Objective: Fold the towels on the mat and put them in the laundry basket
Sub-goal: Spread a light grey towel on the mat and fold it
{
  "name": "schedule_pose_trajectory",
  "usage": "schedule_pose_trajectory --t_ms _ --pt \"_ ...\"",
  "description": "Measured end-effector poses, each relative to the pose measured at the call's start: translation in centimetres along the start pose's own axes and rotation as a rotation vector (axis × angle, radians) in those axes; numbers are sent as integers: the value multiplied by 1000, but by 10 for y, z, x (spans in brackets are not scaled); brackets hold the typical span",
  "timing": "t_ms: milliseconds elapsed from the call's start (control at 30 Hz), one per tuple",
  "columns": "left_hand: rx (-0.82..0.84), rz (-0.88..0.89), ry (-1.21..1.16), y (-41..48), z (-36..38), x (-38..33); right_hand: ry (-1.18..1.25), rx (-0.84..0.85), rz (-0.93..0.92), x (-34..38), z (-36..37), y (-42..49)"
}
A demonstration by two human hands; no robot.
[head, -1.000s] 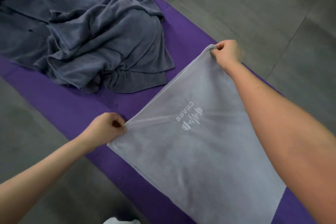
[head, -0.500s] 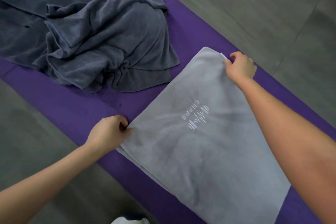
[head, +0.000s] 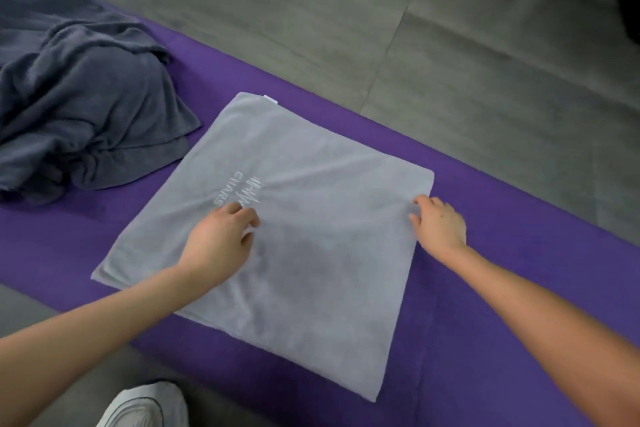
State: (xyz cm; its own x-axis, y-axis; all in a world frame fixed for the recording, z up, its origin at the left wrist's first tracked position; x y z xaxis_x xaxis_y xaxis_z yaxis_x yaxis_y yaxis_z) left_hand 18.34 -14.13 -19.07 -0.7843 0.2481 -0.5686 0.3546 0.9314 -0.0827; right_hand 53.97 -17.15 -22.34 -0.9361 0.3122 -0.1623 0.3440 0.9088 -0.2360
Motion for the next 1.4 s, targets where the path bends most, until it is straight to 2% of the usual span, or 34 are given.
schedule_pose_trajectory --t_ms 133,233,267,300,367,500,600,667,800,933,1067,1267,1400 --pt "127 177 150 -9 9 -60 96 23 -33 -37 22 -27" --pt "263 491 435 -15 10 -100 -4 -35 -106 -49 26 -27" --pt "337 522 533 -16 12 -112 -58 -64 -135 -50 26 -26" --pt "414 490 619 -16 16 -122 -108 -97 -172 -49 25 -23" --pt "461 380 660 -19 31 -141 -209 -150 -237 -48 20 -17" --pt "378 79 372 -55 87 -160 -485 -224 -375 -36 9 1" --pt "454 -135 257 -99 143 -171 -619 -228 -490 -36 16 12" --pt "495 -194 232 -121 171 -177 -613 -285 -542 -39 20 14" --pt "485 -150 376 -133 192 -187 -615 -351 -577 -51 32 17" --pt "546 -135 454 -131 193 -192 -589 -389 -562 -54 31 17" --pt "574 -173 323 -127 184 -180 -652 -348 -603 -43 30 20" --pt "601 -115 139 -130 163 -164 -503 -482 -714 -57 32 25" --pt "569 -70 69 -135 149 -167 -528 -464 -736 -59 38 22"
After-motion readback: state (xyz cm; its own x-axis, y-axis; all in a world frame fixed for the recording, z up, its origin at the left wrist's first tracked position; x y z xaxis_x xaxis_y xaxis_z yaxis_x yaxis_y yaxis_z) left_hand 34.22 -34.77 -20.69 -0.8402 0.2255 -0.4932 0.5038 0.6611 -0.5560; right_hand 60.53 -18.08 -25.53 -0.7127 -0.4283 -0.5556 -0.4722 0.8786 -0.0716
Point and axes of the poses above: each hand's wrist, its own y-axis towards the middle knuckle, its own z-axis out of the palm, x = y × z, the point moved 3 cm from there along y, towards the middle knuckle, and after that the axes turned 8 degrees about -y, right-handed, at the moved point
